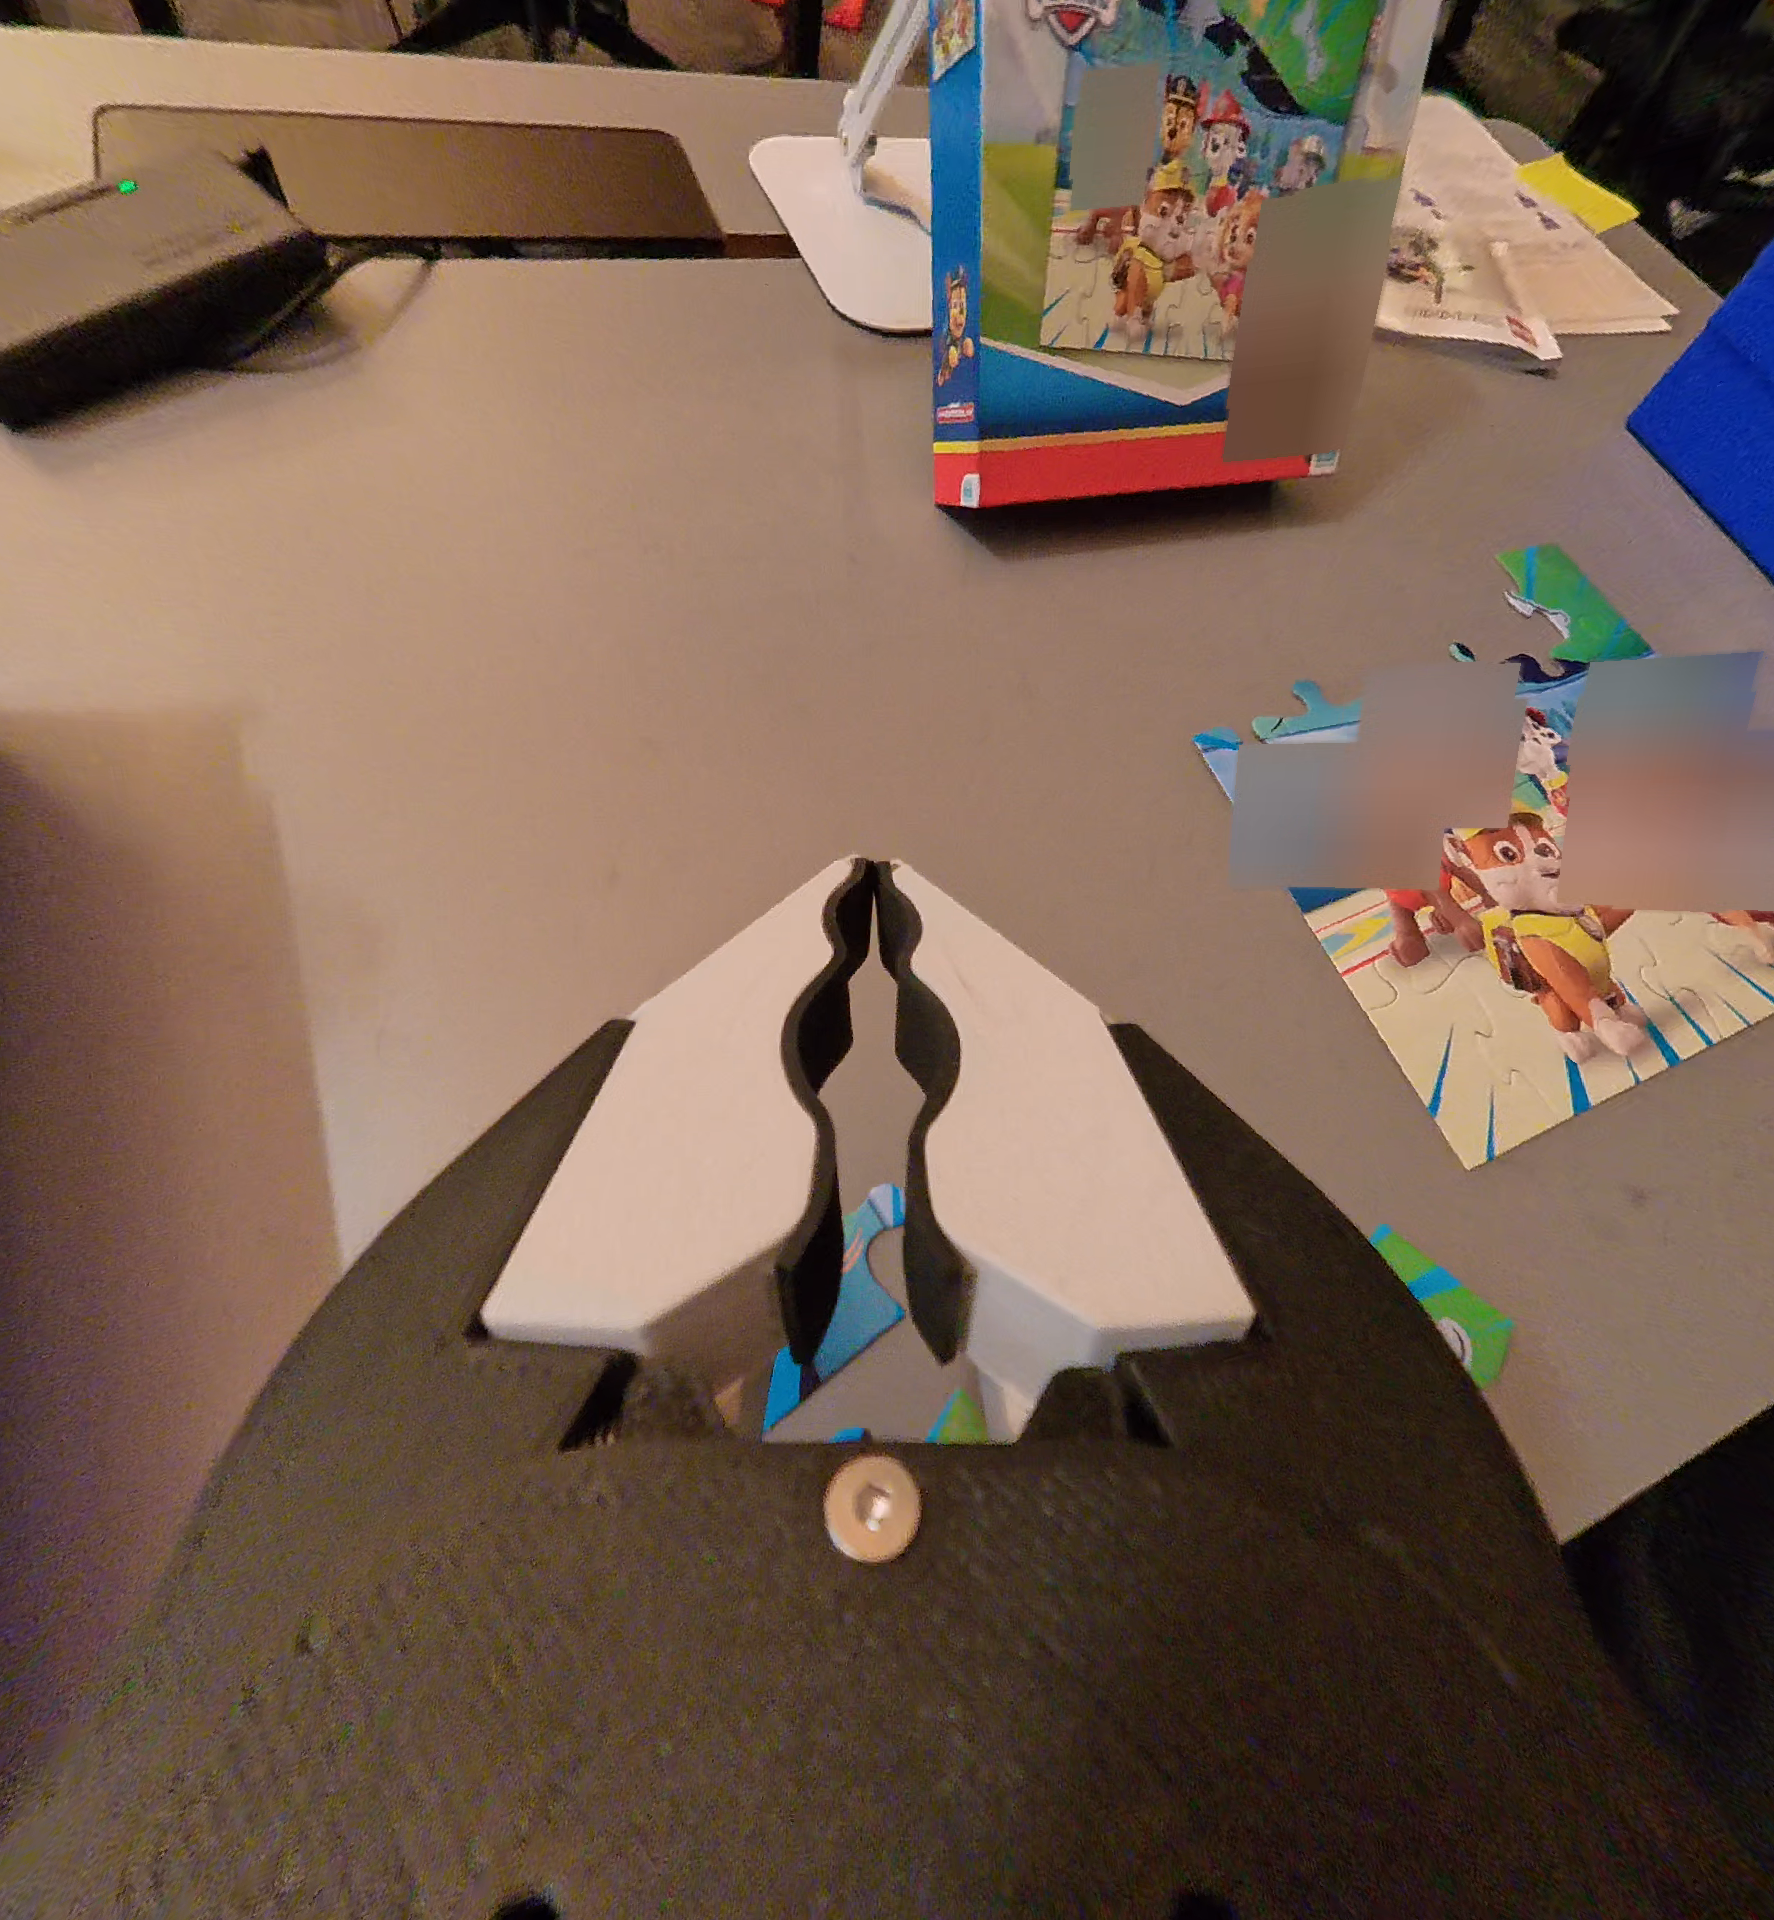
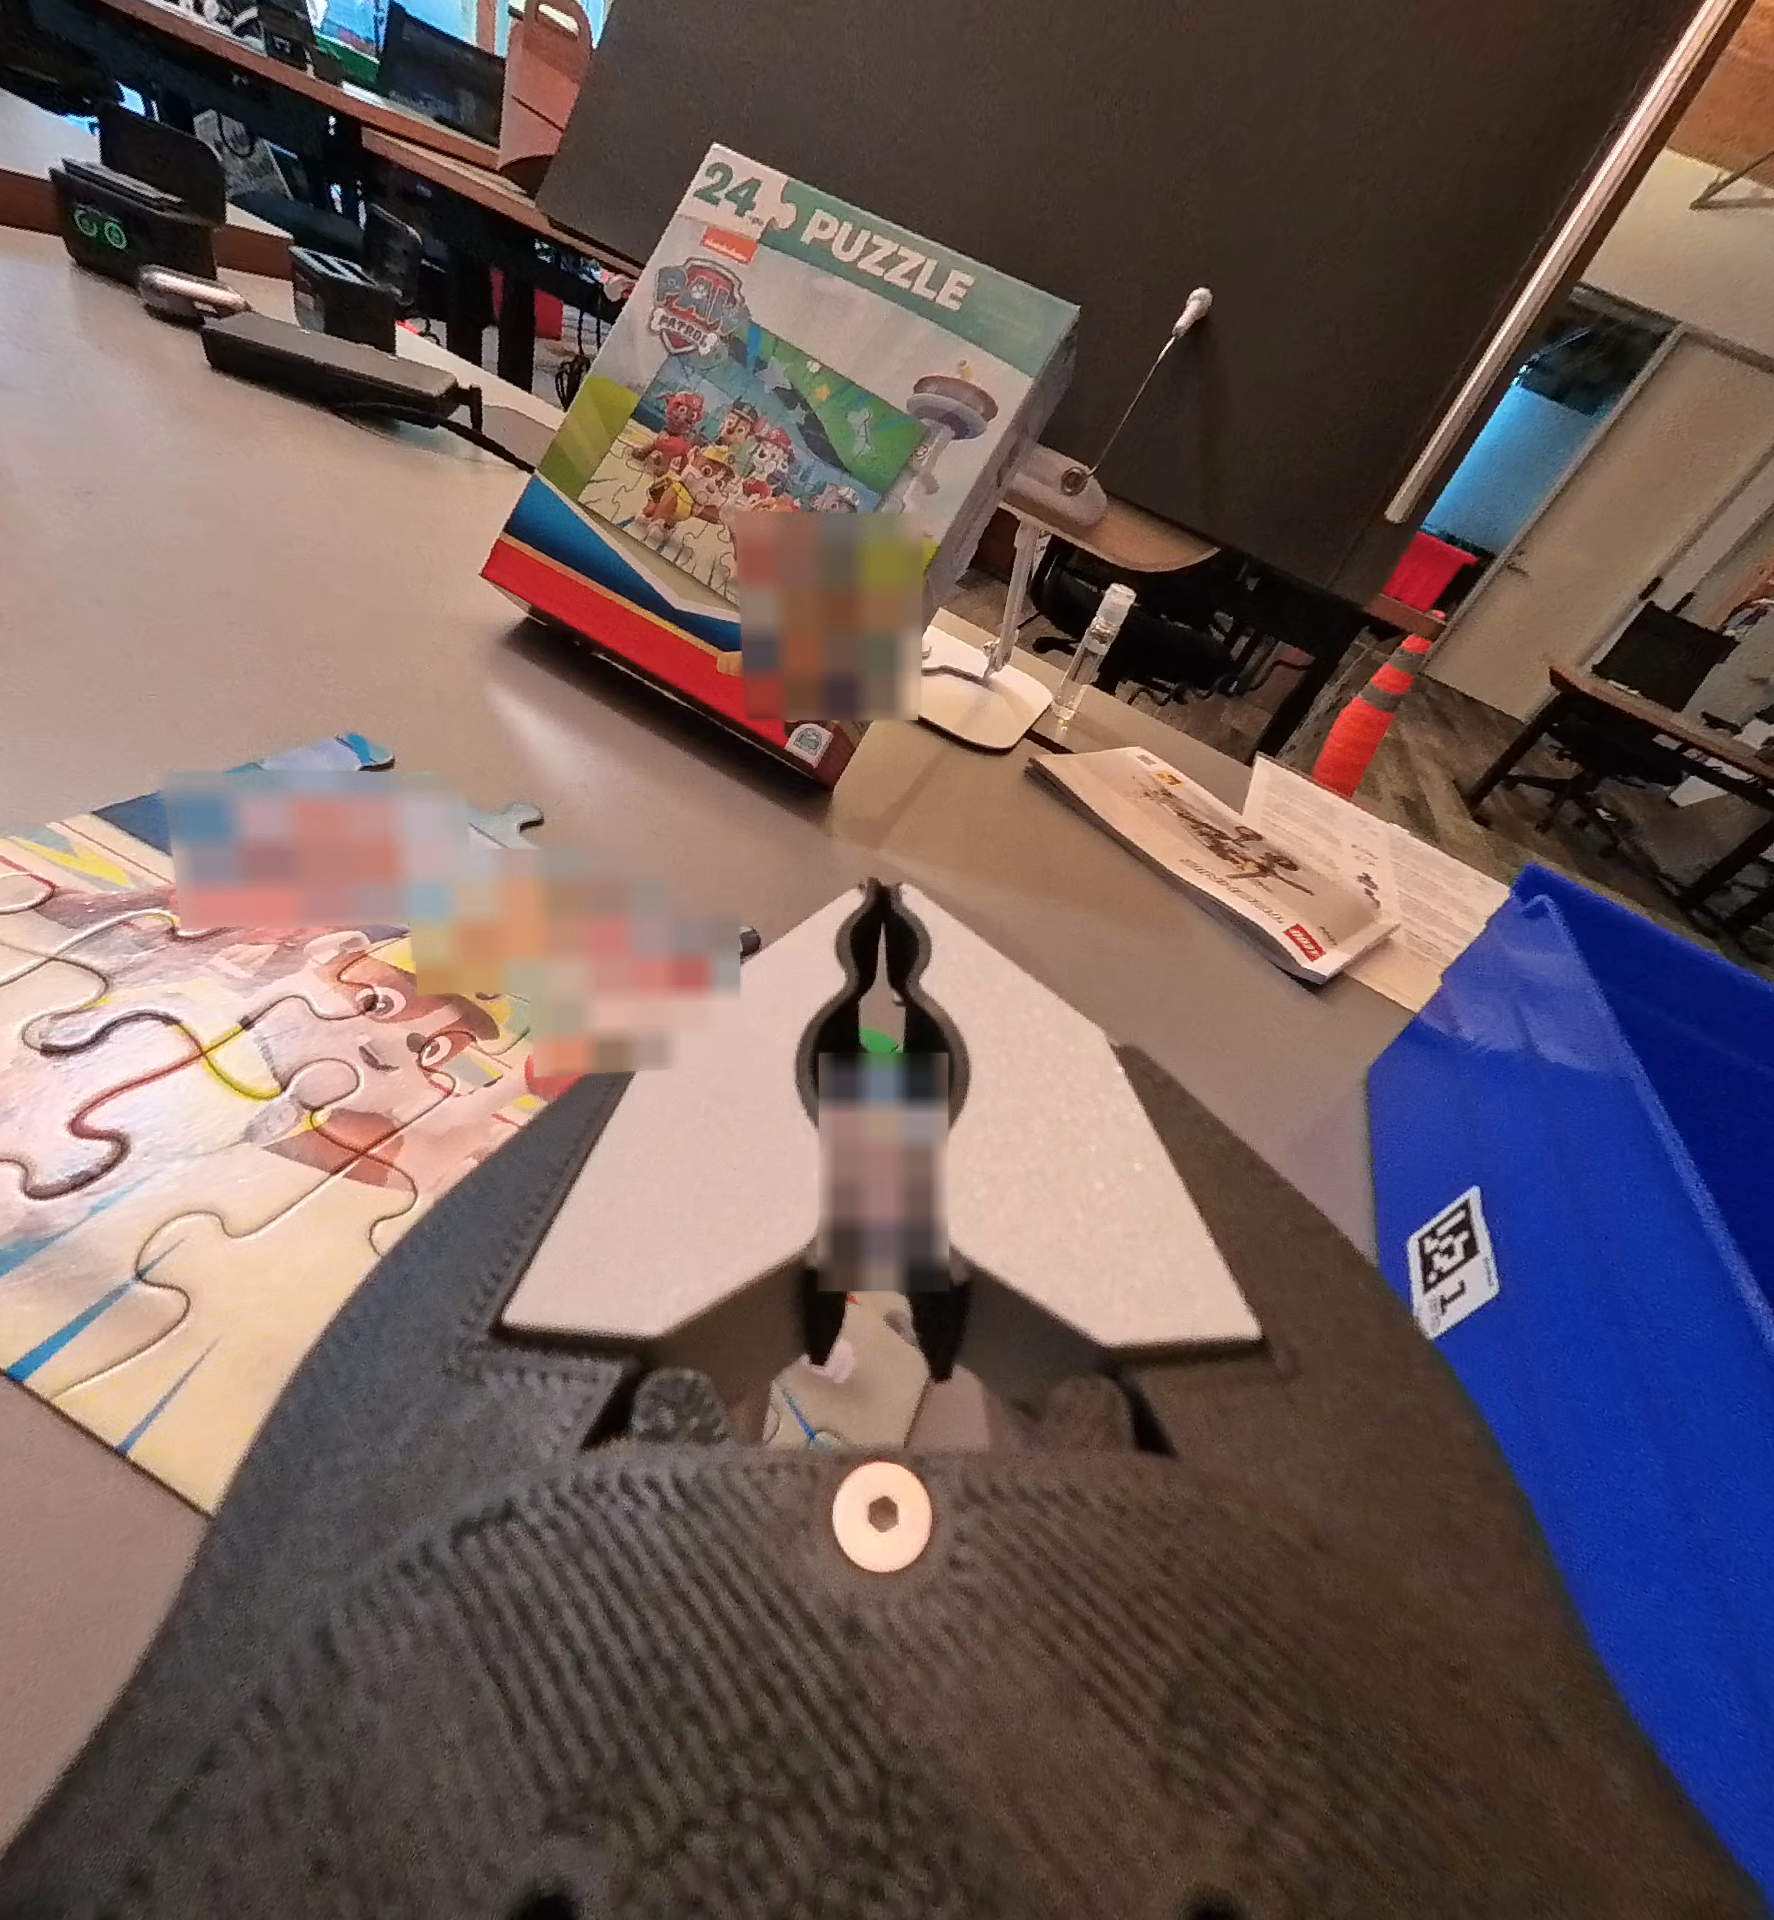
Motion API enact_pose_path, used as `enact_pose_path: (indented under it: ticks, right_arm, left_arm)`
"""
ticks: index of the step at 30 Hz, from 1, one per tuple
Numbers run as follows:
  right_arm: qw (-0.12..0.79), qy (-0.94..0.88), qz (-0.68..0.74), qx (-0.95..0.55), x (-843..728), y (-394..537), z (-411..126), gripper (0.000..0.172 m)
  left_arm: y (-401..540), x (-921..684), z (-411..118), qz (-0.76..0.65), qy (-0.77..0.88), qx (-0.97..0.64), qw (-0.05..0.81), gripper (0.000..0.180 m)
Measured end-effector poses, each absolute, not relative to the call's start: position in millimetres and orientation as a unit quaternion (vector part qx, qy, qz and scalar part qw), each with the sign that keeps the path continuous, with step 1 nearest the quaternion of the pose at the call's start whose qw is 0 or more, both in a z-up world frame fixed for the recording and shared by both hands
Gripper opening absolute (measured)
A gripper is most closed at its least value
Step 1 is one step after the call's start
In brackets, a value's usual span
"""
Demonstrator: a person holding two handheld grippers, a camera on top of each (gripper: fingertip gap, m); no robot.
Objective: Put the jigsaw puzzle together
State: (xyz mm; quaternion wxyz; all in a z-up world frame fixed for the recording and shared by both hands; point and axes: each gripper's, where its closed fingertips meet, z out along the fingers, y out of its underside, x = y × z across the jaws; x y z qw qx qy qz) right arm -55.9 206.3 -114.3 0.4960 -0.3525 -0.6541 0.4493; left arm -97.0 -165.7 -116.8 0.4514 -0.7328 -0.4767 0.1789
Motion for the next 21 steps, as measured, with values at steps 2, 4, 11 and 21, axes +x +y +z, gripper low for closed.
enact_pose_path:
  ticks: [2, 4, 11, 21]
  right_arm:
    - [0.495, -0.652, 0.452, -0.355, -56, 207, -114, 0.0]
    - [0.493, -0.65, 0.454, -0.357, -56, 207, -114, 0.0]
    - [0.493, -0.653, 0.452, -0.356, -56, 207, -116, 0.0]
    - [0.488, -0.653, 0.451, -0.364, -58, 209, -118, 0.0]
  left_arm:
    - [-168, -92, -119, 0.167, -0.479, -0.732, 0.454, 0.0]
    - [-169, -88, -123, 0.166, -0.48, -0.735, 0.45, 0.0]
    - [-156, -85, -129, 0.156, -0.466, -0.742, 0.455, 0.0]
    - [-144, -85, -133, 0.15, -0.448, -0.757, 0.451, 0.0]
